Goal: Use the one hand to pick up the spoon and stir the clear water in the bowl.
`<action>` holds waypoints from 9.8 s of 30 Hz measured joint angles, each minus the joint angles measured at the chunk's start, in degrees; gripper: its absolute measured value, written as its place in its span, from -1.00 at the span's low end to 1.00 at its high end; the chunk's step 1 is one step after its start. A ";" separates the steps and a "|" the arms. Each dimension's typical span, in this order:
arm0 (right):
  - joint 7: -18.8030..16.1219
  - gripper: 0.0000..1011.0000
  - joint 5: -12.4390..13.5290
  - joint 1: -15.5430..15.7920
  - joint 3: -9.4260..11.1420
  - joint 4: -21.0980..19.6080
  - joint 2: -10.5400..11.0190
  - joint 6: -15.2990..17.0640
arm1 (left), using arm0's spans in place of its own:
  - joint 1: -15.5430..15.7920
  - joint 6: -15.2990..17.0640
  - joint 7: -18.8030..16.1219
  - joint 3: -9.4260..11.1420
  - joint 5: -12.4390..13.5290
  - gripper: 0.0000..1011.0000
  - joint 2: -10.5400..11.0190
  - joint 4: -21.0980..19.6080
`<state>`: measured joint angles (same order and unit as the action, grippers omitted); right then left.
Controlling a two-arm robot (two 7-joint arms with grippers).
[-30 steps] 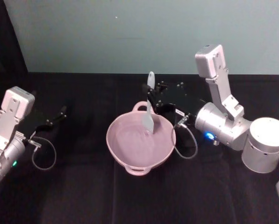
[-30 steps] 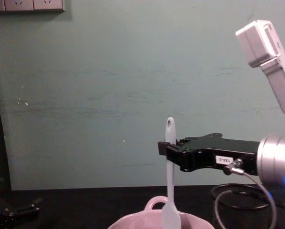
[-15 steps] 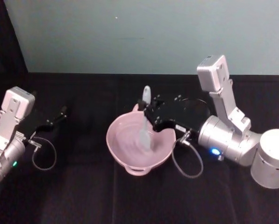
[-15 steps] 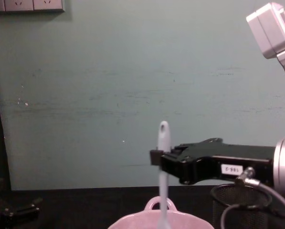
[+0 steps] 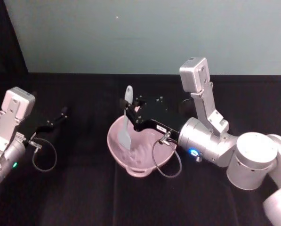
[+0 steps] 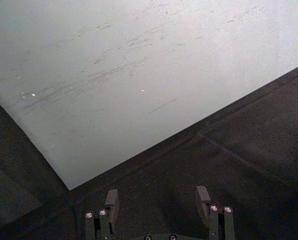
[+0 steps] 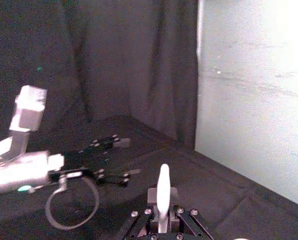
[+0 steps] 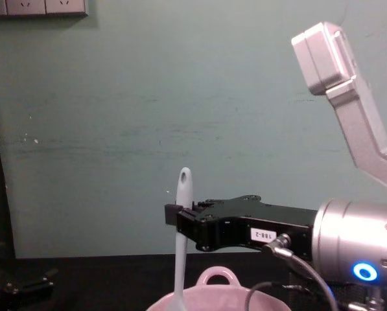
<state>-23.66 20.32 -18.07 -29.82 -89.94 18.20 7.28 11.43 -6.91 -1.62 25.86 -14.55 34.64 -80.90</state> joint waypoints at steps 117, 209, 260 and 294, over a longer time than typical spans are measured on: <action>4.39 -0.77 -8.13 3.49 3.29 2.82 -5.20 -6.09 | 0.00 0.00 0.00 0.00 0.00 1.00 0.00 0.00; 3.88 -0.77 -5.21 9.29 7.69 -6.27 -0.37 0.26 | 0.00 0.00 0.00 0.00 0.00 1.00 0.00 0.00; 7.80 -0.77 -11.40 8.89 8.40 -4.14 -4.45 -0.79 | 0.00 0.00 0.00 0.00 0.00 1.00 0.00 0.00; 11.66 -0.77 -10.99 5.49 6.40 3.08 -11.36 -5.97 | 0.00 0.00 0.00 0.00 0.00 1.00 0.00 0.00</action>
<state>-12.00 9.33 -12.58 -23.42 -86.86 6.84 1.31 11.43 -6.90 -1.62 25.86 -14.55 34.65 -80.90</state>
